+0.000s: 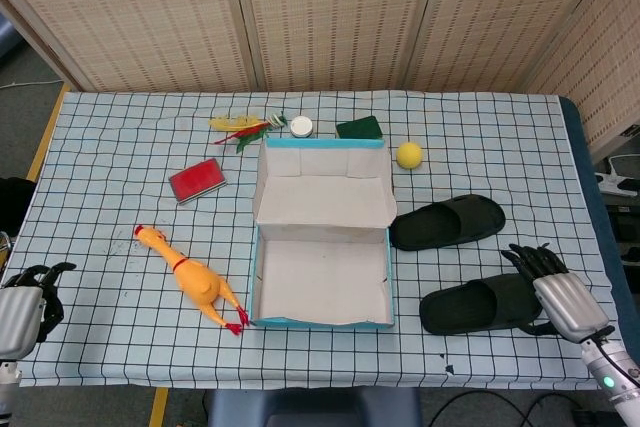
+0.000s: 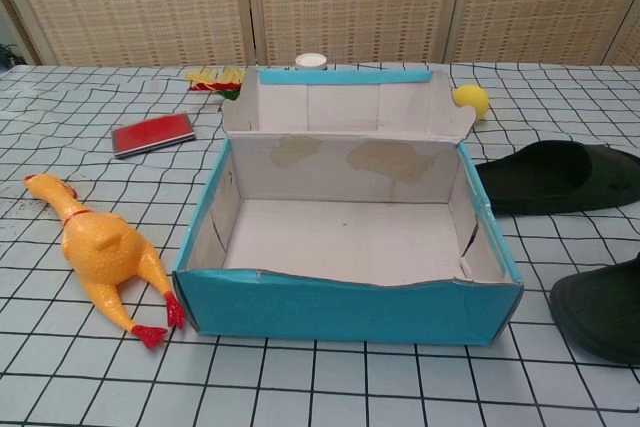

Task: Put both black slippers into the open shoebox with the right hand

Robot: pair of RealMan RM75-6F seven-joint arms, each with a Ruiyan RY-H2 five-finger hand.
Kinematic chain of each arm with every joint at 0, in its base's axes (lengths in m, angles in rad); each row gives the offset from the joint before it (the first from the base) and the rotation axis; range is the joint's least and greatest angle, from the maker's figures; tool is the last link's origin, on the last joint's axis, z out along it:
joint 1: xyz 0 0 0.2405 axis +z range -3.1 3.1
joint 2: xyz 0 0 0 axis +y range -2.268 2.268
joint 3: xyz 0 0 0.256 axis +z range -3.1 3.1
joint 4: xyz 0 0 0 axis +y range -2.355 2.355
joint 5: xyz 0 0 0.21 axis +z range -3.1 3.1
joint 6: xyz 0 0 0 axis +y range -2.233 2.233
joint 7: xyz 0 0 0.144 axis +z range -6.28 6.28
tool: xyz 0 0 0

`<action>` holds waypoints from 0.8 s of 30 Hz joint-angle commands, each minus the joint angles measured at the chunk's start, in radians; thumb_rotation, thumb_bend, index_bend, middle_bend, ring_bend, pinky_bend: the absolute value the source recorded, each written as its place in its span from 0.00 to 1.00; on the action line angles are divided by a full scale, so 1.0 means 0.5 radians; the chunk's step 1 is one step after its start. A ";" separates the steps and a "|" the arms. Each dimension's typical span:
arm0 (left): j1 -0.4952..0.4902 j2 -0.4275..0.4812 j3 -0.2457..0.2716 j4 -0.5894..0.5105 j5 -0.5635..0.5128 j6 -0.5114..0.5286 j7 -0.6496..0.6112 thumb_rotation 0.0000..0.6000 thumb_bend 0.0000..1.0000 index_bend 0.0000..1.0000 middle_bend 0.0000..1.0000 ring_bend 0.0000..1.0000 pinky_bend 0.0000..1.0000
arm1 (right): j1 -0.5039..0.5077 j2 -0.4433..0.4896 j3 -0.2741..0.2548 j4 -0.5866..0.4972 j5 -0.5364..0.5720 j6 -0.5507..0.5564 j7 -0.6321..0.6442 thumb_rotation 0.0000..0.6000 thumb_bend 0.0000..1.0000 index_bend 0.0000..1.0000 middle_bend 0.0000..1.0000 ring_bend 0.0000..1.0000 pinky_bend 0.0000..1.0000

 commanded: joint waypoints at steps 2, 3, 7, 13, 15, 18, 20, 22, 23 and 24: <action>0.014 -0.016 -0.014 -0.002 0.024 0.068 0.046 1.00 0.45 0.24 0.24 0.27 0.41 | 0.059 0.086 -0.048 -0.084 0.044 -0.141 -0.055 1.00 0.03 0.00 0.01 0.00 0.00; 0.016 -0.025 -0.014 0.008 0.040 0.084 0.044 1.00 0.45 0.24 0.24 0.27 0.41 | 0.068 0.100 -0.060 -0.095 0.037 -0.167 -0.059 1.00 0.03 0.00 0.01 0.00 0.00; 0.014 -0.020 0.000 0.003 0.049 0.065 0.013 1.00 0.41 0.23 0.23 0.27 0.41 | 0.108 0.125 -0.089 -0.110 0.060 -0.287 -0.082 1.00 0.02 0.00 0.01 0.00 0.00; 0.011 0.001 -0.002 -0.021 0.016 0.031 -0.010 1.00 0.40 0.23 0.23 0.27 0.41 | 0.163 0.078 -0.079 -0.088 0.205 -0.455 -0.202 1.00 0.02 0.00 0.01 0.00 0.00; 0.012 0.003 -0.004 -0.028 0.009 0.029 -0.010 1.00 0.40 0.23 0.23 0.27 0.41 | 0.183 0.051 -0.070 -0.074 0.253 -0.502 -0.235 1.00 0.02 0.00 0.01 0.00 0.00; 0.016 0.010 -0.005 -0.043 -0.007 0.025 0.006 1.00 0.40 0.23 0.23 0.27 0.41 | 0.249 0.017 -0.047 -0.054 0.341 -0.636 -0.230 1.00 0.02 0.00 0.01 0.00 0.00; 0.016 0.015 -0.005 -0.053 -0.013 0.019 0.012 1.00 0.40 0.23 0.23 0.27 0.41 | 0.292 -0.001 -0.030 -0.043 0.376 -0.710 -0.194 1.00 0.02 0.00 0.01 0.00 0.00; 0.015 0.019 -0.004 -0.061 -0.017 0.014 0.014 1.00 0.41 0.23 0.23 0.27 0.41 | 0.336 -0.026 -0.017 -0.016 0.398 -0.779 -0.177 1.00 0.02 0.00 0.01 0.00 0.00; 0.015 0.021 -0.004 -0.063 -0.018 0.013 0.015 1.00 0.41 0.23 0.23 0.27 0.41 | 0.351 -0.040 -0.014 -0.004 0.405 -0.803 -0.177 1.00 0.02 0.00 0.01 0.00 0.00; 0.015 0.022 -0.004 -0.064 -0.019 0.011 0.016 1.00 0.41 0.23 0.23 0.27 0.41 | 0.366 -0.053 -0.012 0.007 0.413 -0.826 -0.179 1.00 0.02 0.00 0.01 0.00 0.00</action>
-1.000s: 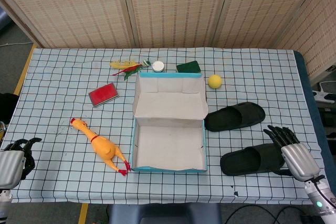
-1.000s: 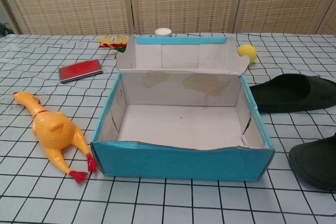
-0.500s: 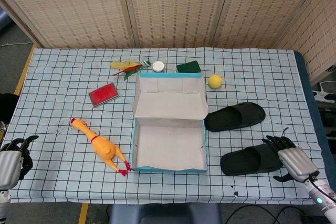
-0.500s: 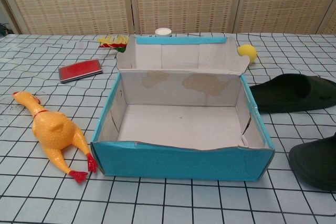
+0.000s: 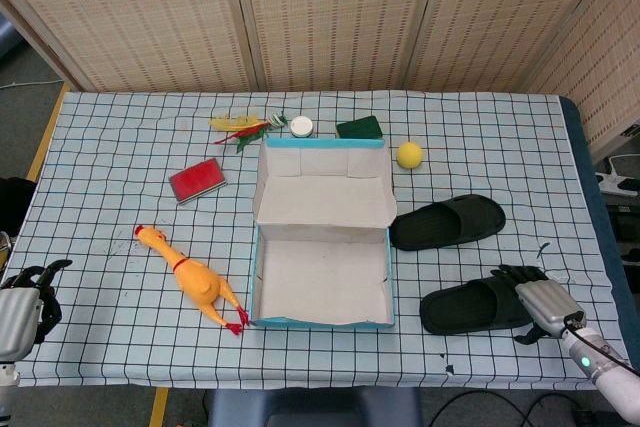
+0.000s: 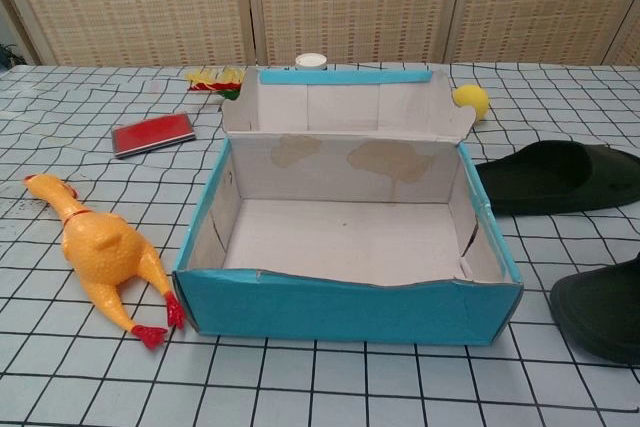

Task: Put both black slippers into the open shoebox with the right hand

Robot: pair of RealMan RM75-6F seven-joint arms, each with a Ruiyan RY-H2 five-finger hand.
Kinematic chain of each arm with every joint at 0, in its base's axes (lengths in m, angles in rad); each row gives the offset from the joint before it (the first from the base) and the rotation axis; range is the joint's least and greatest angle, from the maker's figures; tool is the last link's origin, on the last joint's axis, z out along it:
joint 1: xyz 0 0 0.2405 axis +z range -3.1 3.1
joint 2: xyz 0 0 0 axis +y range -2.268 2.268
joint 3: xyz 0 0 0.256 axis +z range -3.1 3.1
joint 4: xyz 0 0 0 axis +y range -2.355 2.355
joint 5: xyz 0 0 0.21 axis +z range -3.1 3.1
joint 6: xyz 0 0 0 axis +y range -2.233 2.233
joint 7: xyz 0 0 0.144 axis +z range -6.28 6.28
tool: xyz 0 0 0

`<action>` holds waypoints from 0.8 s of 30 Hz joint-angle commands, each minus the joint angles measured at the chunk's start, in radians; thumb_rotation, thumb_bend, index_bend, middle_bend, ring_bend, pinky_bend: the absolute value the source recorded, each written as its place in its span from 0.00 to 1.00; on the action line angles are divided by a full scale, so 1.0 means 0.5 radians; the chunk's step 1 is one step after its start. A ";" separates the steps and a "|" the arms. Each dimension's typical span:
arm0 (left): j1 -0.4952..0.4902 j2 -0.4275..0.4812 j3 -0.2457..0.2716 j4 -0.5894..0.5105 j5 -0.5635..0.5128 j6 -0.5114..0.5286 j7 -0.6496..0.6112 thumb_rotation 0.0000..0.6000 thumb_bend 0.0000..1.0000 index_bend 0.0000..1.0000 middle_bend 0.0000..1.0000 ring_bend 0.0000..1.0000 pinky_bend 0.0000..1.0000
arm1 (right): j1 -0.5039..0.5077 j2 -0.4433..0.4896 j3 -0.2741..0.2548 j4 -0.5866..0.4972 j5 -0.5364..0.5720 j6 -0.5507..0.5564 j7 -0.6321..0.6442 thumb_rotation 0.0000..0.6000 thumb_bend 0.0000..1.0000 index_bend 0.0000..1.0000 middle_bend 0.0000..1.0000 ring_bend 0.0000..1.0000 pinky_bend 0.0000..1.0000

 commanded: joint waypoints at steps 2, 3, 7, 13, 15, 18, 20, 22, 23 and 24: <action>0.000 0.004 0.000 -0.005 -0.008 -0.007 -0.001 1.00 0.41 0.23 0.23 0.27 0.41 | 0.087 -0.077 0.024 0.060 0.061 -0.123 0.009 1.00 0.02 0.00 0.01 0.00 0.00; -0.001 0.006 -0.001 -0.007 -0.012 -0.010 -0.002 1.00 0.41 0.23 0.23 0.27 0.41 | 0.100 -0.091 0.024 0.070 0.072 -0.147 0.004 1.00 0.02 0.00 0.01 0.00 0.00; 0.000 0.013 0.001 -0.019 -0.014 -0.016 -0.012 1.00 0.41 0.23 0.23 0.27 0.41 | 0.155 -0.160 0.025 0.122 0.132 -0.241 -0.041 1.00 0.02 0.00 0.01 0.00 0.00; -0.001 0.019 0.004 -0.024 -0.015 -0.024 -0.015 1.00 0.41 0.24 0.23 0.27 0.41 | 0.214 -0.249 0.021 0.190 0.200 -0.343 -0.061 1.00 0.02 0.00 0.01 0.00 0.00; -0.001 0.022 0.004 -0.027 -0.019 -0.028 -0.018 1.00 0.41 0.24 0.23 0.27 0.41 | 0.219 -0.266 0.016 0.202 0.208 -0.340 -0.084 1.00 0.02 0.00 0.01 0.00 0.00; -0.001 0.024 0.004 -0.030 -0.020 -0.030 -0.023 1.00 0.41 0.24 0.23 0.27 0.41 | 0.197 -0.301 0.019 0.212 0.227 -0.264 -0.129 1.00 0.02 0.00 0.05 0.00 0.00; -0.002 0.024 0.005 -0.031 -0.020 -0.033 -0.024 1.00 0.41 0.24 0.23 0.27 0.41 | 0.178 -0.319 0.018 0.216 0.235 -0.206 -0.165 1.00 0.02 0.04 0.11 0.00 0.00; -0.003 0.026 0.005 -0.034 -0.020 -0.036 -0.025 1.00 0.41 0.24 0.23 0.27 0.41 | 0.155 -0.337 0.023 0.218 0.252 -0.143 -0.196 1.00 0.02 0.14 0.20 0.05 0.05; -0.003 0.027 0.006 -0.035 -0.020 -0.037 -0.025 1.00 0.41 0.24 0.23 0.27 0.41 | 0.143 -0.346 0.027 0.219 0.259 -0.108 -0.208 1.00 0.02 0.18 0.23 0.07 0.07; -0.003 0.027 0.007 -0.036 -0.019 -0.037 -0.024 1.00 0.41 0.24 0.23 0.27 0.41 | 0.130 -0.357 0.030 0.222 0.261 -0.071 -0.223 1.00 0.02 0.23 0.27 0.11 0.10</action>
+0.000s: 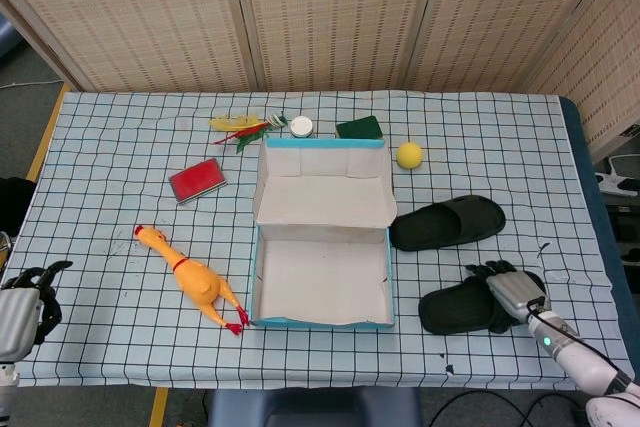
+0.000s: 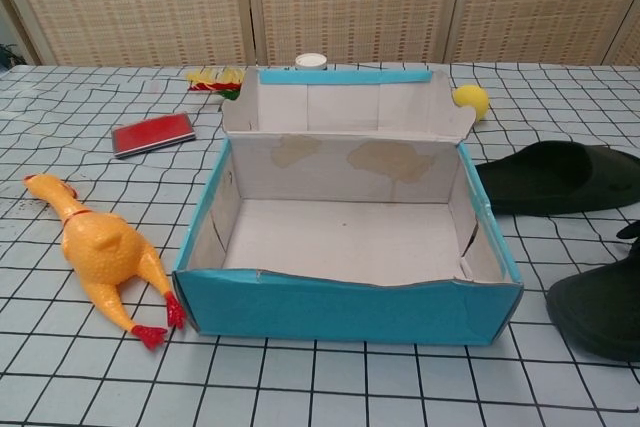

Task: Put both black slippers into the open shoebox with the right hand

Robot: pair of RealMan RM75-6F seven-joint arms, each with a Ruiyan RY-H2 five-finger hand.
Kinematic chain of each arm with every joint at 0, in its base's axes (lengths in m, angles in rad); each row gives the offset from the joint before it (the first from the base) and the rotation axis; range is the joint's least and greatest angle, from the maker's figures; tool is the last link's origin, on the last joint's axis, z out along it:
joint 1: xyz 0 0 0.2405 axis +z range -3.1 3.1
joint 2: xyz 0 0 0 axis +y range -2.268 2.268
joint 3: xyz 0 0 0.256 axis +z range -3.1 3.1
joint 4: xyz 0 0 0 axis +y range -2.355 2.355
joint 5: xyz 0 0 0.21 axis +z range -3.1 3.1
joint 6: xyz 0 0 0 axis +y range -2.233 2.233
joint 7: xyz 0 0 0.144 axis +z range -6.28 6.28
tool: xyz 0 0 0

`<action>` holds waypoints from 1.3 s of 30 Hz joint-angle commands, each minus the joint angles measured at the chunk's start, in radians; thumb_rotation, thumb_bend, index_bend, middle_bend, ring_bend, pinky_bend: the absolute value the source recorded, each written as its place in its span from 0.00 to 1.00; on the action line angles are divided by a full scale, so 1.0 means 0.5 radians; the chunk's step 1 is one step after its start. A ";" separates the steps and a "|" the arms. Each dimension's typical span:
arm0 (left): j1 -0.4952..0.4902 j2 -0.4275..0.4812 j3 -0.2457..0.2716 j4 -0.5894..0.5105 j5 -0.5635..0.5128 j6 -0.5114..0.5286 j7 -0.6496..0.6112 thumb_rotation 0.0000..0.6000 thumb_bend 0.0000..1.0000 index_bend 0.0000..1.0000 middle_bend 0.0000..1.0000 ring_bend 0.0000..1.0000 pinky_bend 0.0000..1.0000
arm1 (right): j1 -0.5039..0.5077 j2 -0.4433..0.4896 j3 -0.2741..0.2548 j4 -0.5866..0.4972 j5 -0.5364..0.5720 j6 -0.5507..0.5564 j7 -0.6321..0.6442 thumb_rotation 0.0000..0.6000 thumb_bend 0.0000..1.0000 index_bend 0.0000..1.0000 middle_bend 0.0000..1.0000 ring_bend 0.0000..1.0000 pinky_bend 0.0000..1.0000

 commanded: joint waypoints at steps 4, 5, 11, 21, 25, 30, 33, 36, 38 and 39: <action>0.001 0.003 0.004 -0.005 -0.001 -0.005 0.000 1.00 0.41 0.24 0.23 0.27 0.41 | -0.092 -0.055 0.015 0.001 0.012 0.237 -0.107 1.00 0.02 0.43 0.41 0.26 0.22; 0.000 0.004 0.004 -0.006 -0.002 -0.006 -0.001 1.00 0.41 0.24 0.23 0.27 0.41 | -0.103 -0.047 0.014 -0.014 0.005 0.263 -0.113 1.00 0.02 0.45 0.43 0.27 0.23; 0.000 0.008 0.001 -0.011 -0.011 -0.011 -0.006 1.00 0.41 0.24 0.23 0.27 0.42 | -0.220 0.124 -0.016 -0.251 -0.106 0.556 -0.226 1.00 0.02 0.46 0.43 0.28 0.24; 0.000 0.016 0.005 -0.021 -0.018 -0.021 0.001 1.00 0.41 0.24 0.23 0.27 0.42 | -0.406 0.431 0.007 -0.849 -0.393 1.103 -0.411 1.00 0.02 0.46 0.44 0.29 0.24; 0.003 0.021 -0.002 -0.025 -0.033 -0.017 -0.002 1.00 0.41 0.25 0.24 0.27 0.42 | -0.386 0.496 0.045 -1.067 -0.475 1.140 -0.513 1.00 0.02 0.46 0.44 0.29 0.24; 0.004 0.028 -0.002 -0.030 -0.029 -0.015 -0.004 1.00 0.41 0.26 0.24 0.28 0.42 | -0.269 0.422 0.148 -1.261 -0.425 1.036 -0.699 1.00 0.02 0.47 0.44 0.29 0.25; 0.005 0.027 -0.004 -0.019 -0.013 0.002 -0.007 1.00 0.41 0.26 0.24 0.28 0.42 | -0.132 0.308 0.244 -1.347 -0.243 0.892 -0.871 1.00 0.02 0.47 0.45 0.29 0.25; 0.009 0.029 -0.008 -0.012 -0.011 0.015 -0.010 1.00 0.41 0.26 0.24 0.28 0.42 | -0.024 0.206 0.309 -1.379 -0.077 0.801 -1.002 1.00 0.02 0.47 0.45 0.29 0.25; 0.009 0.029 -0.010 -0.011 -0.012 0.017 -0.012 1.00 0.41 0.27 0.24 0.28 0.42 | 0.001 0.177 0.324 -1.382 -0.028 0.786 -1.038 1.00 0.02 0.47 0.45 0.29 0.25; 0.011 0.030 -0.013 -0.011 -0.014 0.022 -0.016 1.00 0.41 0.27 0.24 0.28 0.42 | 0.036 0.139 0.340 -1.384 0.019 0.761 -1.075 1.00 0.02 0.47 0.45 0.30 0.25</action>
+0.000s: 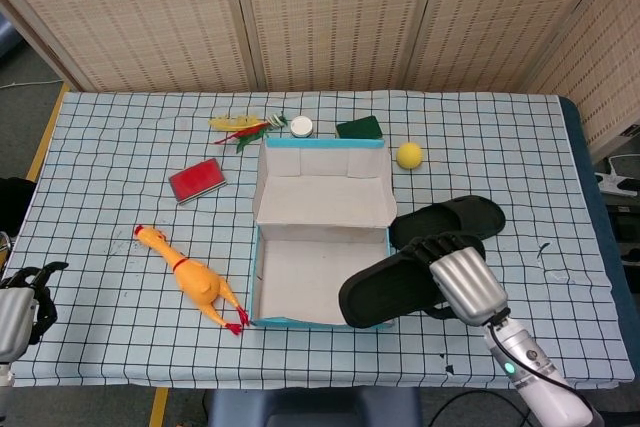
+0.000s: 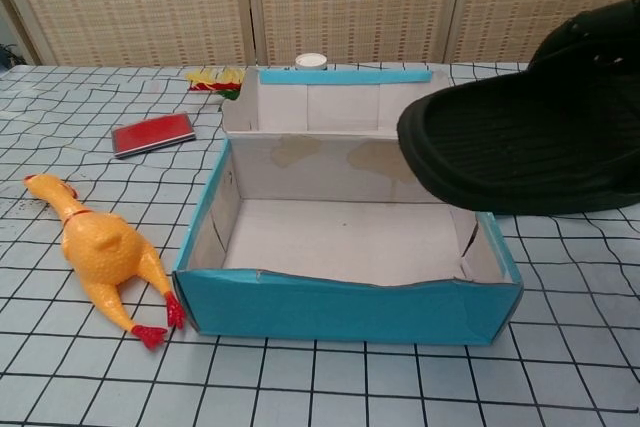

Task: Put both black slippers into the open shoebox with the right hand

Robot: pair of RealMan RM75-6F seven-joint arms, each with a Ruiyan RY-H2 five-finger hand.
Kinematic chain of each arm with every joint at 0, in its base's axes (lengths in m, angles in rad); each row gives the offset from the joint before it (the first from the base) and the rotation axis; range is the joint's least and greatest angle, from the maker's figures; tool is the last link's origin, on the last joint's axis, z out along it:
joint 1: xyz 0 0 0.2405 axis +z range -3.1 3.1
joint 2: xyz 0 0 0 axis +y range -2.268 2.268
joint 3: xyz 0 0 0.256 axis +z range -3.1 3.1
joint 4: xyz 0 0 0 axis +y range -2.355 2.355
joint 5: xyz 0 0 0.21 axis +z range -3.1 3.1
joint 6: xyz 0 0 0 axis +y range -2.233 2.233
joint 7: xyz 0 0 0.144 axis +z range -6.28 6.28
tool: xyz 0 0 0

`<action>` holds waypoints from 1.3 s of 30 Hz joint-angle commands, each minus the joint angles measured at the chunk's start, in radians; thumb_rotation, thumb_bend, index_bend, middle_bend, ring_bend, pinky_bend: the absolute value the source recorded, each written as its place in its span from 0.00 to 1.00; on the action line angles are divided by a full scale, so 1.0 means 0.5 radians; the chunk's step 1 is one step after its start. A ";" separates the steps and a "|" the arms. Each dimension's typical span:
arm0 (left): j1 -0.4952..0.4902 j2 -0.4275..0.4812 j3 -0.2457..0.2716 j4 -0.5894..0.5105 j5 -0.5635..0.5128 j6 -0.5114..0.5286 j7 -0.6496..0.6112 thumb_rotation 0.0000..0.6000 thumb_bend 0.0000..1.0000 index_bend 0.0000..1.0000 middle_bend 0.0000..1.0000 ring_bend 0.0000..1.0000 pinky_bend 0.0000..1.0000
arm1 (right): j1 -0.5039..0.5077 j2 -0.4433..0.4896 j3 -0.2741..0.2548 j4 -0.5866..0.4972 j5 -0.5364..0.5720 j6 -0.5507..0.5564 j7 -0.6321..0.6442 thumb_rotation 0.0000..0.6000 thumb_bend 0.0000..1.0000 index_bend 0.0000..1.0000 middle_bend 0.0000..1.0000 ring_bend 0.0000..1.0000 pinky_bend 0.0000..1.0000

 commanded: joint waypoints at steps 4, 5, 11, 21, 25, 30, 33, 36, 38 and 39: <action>0.018 0.018 -0.023 0.009 -0.014 0.041 -0.063 1.00 0.41 0.27 0.24 0.28 0.42 | 0.395 -0.549 0.185 0.096 0.626 -0.153 -0.470 1.00 0.02 0.48 0.46 0.30 0.25; 0.019 0.021 -0.025 0.009 -0.017 0.043 -0.071 1.00 0.41 0.27 0.24 0.28 0.42 | 0.434 -0.616 0.198 0.116 0.699 -0.126 -0.530 1.00 0.02 0.48 0.46 0.30 0.25; 0.029 0.035 -0.037 0.007 -0.029 0.060 -0.105 1.00 0.41 0.27 0.25 0.28 0.42 | 0.639 -0.941 0.278 0.289 1.050 0.002 -0.724 1.00 0.02 0.48 0.46 0.30 0.25; 0.025 0.045 -0.035 0.001 -0.040 0.036 -0.113 1.00 0.41 0.27 0.25 0.28 0.42 | 0.875 -1.251 0.382 0.477 1.320 0.200 -0.867 1.00 0.02 0.48 0.46 0.30 0.25; 0.028 0.050 -0.038 -0.003 -0.043 0.039 -0.124 1.00 0.41 0.27 0.25 0.28 0.42 | 0.919 -1.312 0.375 0.469 1.373 0.302 -0.919 1.00 0.02 0.48 0.46 0.30 0.25; 0.031 0.054 -0.041 -0.007 -0.052 0.037 -0.132 1.00 0.41 0.27 0.25 0.28 0.42 | 0.940 -1.304 0.305 0.395 1.439 0.397 -1.015 1.00 0.02 0.48 0.46 0.30 0.25; 0.030 0.053 -0.042 -0.009 -0.059 0.032 -0.124 1.00 0.41 0.27 0.25 0.28 0.42 | 0.949 -1.301 0.280 0.369 1.455 0.437 -1.043 1.00 0.02 0.48 0.46 0.30 0.25; 0.030 0.051 -0.041 -0.013 -0.061 0.030 -0.111 1.00 0.41 0.27 0.25 0.28 0.42 | 0.956 -1.317 0.273 0.368 1.467 0.470 -1.043 1.00 0.02 0.48 0.46 0.30 0.25; 0.027 0.050 -0.041 -0.014 -0.063 0.025 -0.103 1.00 0.41 0.27 0.25 0.28 0.42 | 0.963 -1.331 0.285 0.368 1.501 0.490 -1.039 1.00 0.02 0.48 0.46 0.30 0.25; 0.026 0.050 -0.040 -0.014 -0.066 0.020 -0.099 1.00 0.41 0.27 0.25 0.28 0.42 | 0.969 -1.338 0.296 0.365 1.533 0.506 -1.046 1.00 0.02 0.48 0.46 0.30 0.25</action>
